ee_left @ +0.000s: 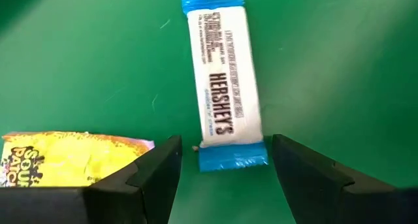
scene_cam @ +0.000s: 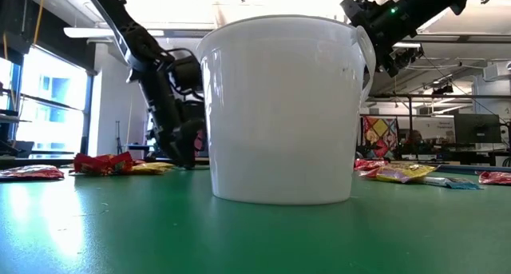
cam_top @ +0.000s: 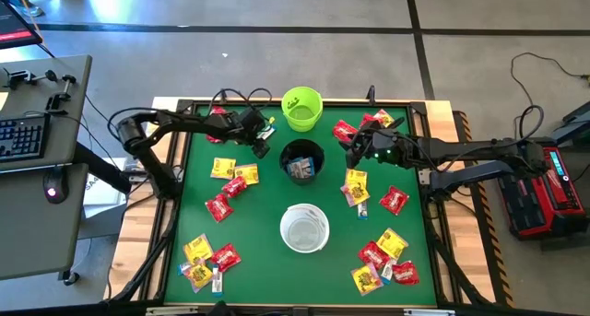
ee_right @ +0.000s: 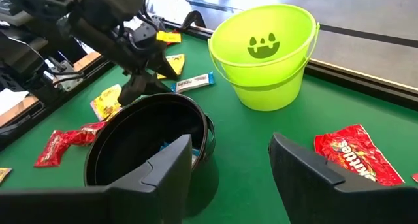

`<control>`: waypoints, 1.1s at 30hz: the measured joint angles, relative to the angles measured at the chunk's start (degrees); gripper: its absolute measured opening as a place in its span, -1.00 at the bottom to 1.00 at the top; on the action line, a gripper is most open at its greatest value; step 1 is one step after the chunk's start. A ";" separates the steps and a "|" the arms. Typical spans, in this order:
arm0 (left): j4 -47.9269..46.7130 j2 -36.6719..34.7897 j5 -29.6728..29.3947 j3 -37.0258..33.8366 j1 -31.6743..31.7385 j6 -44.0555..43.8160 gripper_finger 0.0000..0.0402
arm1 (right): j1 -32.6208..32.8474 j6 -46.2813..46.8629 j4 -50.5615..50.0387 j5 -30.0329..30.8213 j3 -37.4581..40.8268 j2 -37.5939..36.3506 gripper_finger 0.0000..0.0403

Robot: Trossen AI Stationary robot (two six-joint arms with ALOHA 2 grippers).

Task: Sort candy by brand, put in halloween buckets
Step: Put the white chocolate into the black bucket

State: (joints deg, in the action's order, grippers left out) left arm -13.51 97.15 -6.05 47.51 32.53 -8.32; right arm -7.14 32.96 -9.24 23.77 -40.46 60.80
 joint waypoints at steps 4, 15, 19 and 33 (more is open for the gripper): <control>0.49 1.50 -0.48 0.23 -0.02 0.03 0.14 | 0.00 0.06 -0.02 0.00 0.00 0.00 -0.04; 0.54 2.48 0.47 0.22 -0.20 4.35 -0.41 | 0.00 0.10 -1.28 -0.02 0.00 0.00 -0.04; 0.16 2.52 1.69 0.22 -0.17 5.52 -0.73 | 0.00 0.12 -1.29 -0.02 0.02 0.00 -0.04; -4.87 -3.99 -0.75 -0.17 -1.90 5.78 -1.00 | 0.00 0.10 -1.45 -0.07 0.02 0.00 -0.04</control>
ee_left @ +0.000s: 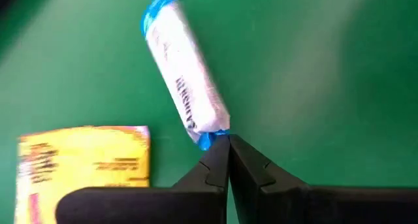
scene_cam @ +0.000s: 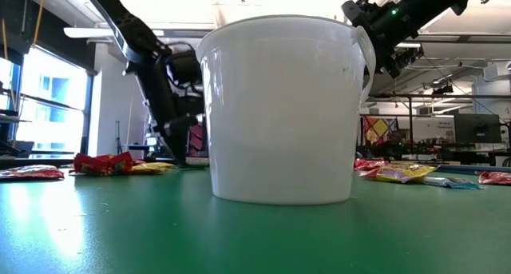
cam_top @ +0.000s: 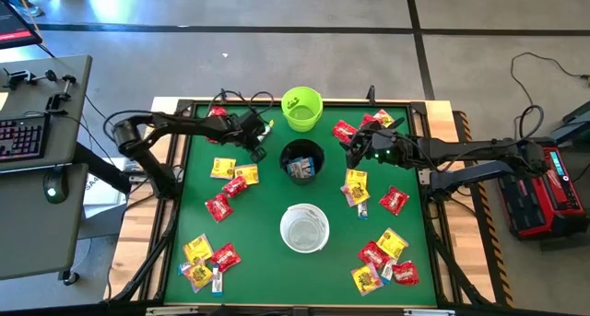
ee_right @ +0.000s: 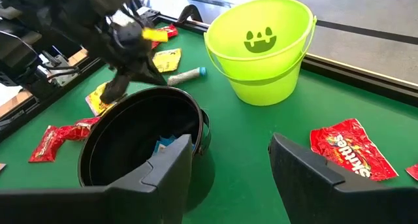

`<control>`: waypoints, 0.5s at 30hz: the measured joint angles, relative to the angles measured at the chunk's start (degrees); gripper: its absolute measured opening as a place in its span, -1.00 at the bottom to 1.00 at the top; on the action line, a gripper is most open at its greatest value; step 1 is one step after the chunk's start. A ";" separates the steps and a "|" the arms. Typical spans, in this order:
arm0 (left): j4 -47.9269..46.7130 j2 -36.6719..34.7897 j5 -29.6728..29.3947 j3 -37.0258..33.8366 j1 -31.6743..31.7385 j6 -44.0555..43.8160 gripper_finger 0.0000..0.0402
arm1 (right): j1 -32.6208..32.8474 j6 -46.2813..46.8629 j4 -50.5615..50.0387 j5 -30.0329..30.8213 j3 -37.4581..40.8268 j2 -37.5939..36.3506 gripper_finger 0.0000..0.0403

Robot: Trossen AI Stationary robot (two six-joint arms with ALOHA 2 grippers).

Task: Sort candy by brand, put in halloween buckets
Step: Put the white chocolate into the black bucket

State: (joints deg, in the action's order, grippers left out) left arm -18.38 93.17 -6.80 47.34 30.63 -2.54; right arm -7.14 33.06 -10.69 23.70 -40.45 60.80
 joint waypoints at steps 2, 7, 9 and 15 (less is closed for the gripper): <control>-1.99 -2.43 -0.12 0.06 0.00 -0.08 -1.00 | 0.00 0.00 -0.07 0.00 0.00 0.00 -0.04; -4.69 -9.13 -0.18 0.08 -0.07 -0.16 -1.00 | 0.00 -0.02 -0.27 0.00 0.00 0.00 -0.04; -5.48 -11.62 -0.16 0.08 -0.07 0.13 -1.00 | 0.00 -0.02 -0.30 0.00 0.00 0.00 -0.04; -5.57 -17.39 0.07 0.17 -0.31 1.38 -1.00 | 0.00 -1.02 -0.45 -0.09 0.00 0.00 -0.04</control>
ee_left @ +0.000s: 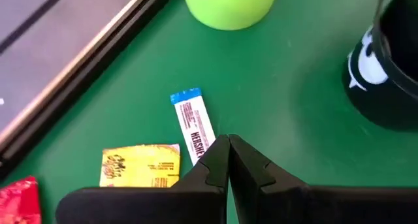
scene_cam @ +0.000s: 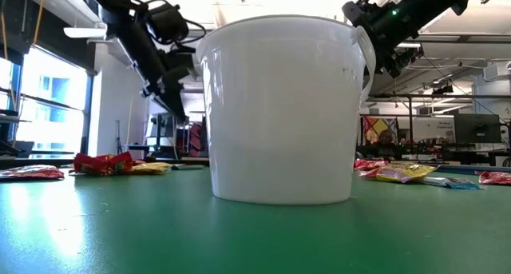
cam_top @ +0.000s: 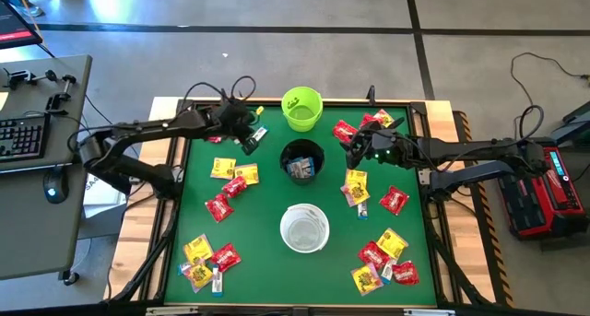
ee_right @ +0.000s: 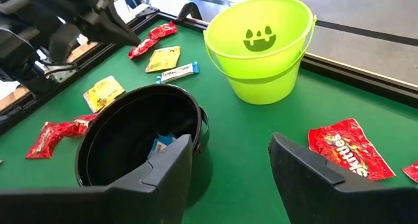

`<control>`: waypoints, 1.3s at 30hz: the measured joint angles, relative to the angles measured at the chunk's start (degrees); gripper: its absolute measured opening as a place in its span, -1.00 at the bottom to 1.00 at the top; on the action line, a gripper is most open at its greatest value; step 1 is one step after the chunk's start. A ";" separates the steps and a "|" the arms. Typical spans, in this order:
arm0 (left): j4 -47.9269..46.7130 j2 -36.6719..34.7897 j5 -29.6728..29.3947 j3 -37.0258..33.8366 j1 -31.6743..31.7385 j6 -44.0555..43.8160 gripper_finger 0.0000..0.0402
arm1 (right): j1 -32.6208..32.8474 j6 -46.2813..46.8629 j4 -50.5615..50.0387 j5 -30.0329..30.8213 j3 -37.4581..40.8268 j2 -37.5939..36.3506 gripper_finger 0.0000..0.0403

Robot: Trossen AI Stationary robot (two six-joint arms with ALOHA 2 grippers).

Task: Sort candy by brand, put in halloween buckets
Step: Put the white chocolate into the black bucket

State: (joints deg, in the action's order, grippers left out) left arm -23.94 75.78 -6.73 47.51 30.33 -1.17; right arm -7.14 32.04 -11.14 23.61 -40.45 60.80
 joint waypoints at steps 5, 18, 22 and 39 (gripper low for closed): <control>-2.28 0.94 -2.93 0.00 -1.27 5.14 -0.89 | 0.00 -2.15 -0.02 0.35 0.00 0.00 -0.04; 3.17 15.08 -12.76 0.00 -4.77 19.27 -0.21 | 0.00 -2.50 -0.04 2.71 0.00 0.00 -0.04; 5.18 18.17 -15.26 0.00 -4.89 19.88 -0.16 | 0.00 -2.48 -0.26 2.78 0.00 0.00 -0.04; 4.24 21.55 -12.82 0.29 -4.87 13.16 -0.15 | 0.00 -2.30 -0.46 2.87 0.00 0.00 -0.04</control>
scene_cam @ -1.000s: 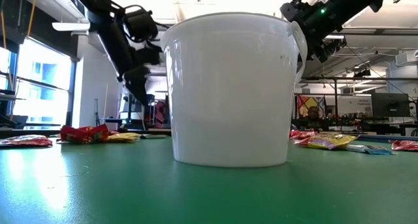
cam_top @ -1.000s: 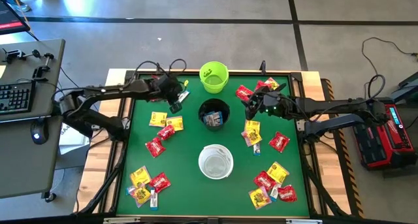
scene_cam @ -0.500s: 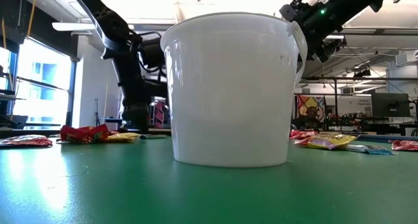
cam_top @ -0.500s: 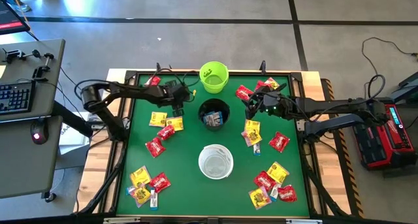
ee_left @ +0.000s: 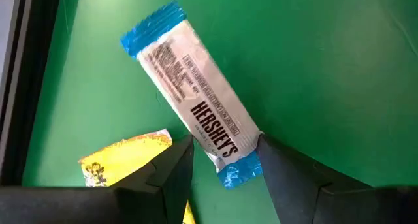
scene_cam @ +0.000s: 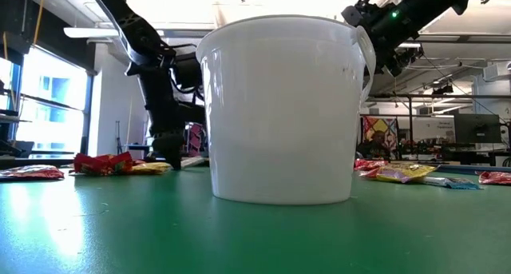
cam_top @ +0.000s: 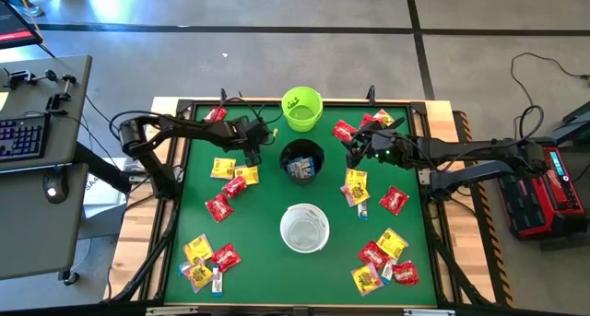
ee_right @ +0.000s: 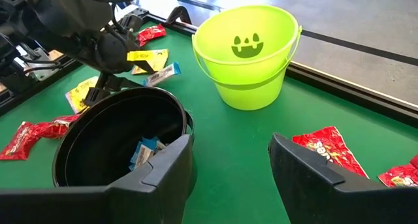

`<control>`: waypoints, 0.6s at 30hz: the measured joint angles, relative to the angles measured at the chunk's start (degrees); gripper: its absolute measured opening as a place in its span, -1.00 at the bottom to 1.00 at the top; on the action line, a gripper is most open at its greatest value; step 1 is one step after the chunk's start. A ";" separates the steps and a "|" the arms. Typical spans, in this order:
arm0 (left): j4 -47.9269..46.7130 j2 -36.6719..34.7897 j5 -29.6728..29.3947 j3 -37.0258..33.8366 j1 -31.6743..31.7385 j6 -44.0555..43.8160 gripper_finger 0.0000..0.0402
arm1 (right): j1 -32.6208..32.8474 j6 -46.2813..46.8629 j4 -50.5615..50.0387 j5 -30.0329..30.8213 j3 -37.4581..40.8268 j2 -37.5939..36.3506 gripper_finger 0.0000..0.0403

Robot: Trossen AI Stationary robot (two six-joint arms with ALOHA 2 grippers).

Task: Sort candy by brand, put in halloween buckets
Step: Put the white chocolate into the black bucket

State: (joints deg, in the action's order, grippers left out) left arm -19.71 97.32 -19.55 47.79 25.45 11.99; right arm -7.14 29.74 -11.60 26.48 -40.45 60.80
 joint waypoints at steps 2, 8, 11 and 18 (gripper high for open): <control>-0.11 0.17 -0.39 0.00 0.04 -1.47 -0.15 | 0.00 0.22 -0.04 0.02 0.00 0.00 -0.04; -0.85 0.06 -0.20 -0.04 0.04 -2.68 -0.34 | 0.00 0.24 -0.21 0.02 0.00 -0.01 -0.04; -2.19 0.04 -0.19 -0.07 0.04 -1.62 -0.57 | 0.00 0.24 -0.23 0.02 0.00 -0.01 -0.04; -3.01 -0.69 1.54 -0.29 0.07 -0.11 -0.96 | 0.00 0.26 -0.23 0.02 0.00 0.00 -0.04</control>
State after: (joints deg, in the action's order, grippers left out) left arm -22.72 96.63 -18.02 47.51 25.52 11.88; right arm -7.14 30.00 -11.84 26.50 -40.45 60.80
